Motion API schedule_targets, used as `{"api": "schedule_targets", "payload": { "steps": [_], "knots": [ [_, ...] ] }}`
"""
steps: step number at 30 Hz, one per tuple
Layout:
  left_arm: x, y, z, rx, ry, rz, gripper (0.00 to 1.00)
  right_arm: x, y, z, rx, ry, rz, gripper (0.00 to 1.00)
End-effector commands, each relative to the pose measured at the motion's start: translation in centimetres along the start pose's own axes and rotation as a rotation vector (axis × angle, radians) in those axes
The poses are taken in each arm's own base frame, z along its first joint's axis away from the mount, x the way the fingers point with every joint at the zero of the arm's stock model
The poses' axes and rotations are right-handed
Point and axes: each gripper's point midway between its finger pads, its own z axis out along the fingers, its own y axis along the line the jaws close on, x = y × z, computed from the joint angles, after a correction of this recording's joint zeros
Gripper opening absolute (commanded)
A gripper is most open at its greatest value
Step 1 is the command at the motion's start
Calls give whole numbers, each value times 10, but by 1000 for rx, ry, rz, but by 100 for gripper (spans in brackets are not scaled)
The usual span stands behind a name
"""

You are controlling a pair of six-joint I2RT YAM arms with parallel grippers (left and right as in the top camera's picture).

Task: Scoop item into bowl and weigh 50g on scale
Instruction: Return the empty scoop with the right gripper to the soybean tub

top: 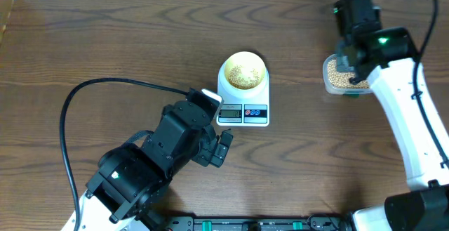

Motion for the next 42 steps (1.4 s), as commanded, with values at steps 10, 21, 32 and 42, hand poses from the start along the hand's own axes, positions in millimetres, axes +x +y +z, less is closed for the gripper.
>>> {"api": "schedule_targets", "payload": {
  "steps": [10, 21, 32, 42],
  "knots": [
    [-5, -2, -5, 10, -15, -7, 99, 12, -5, 53, 31, 136, 130, 1],
    [-5, -2, -5, 10, -15, -7, 99, 31, 17, 91, 24, 251, 95, 1],
    [-5, -2, -5, 10, -15, -7, 99, 57, 38, 125, -52, 393, 38, 1],
    [-5, -2, -5, 10, -15, -7, 99, 71, 63, 116, -483, 518, 42, 1]
  ]
}}
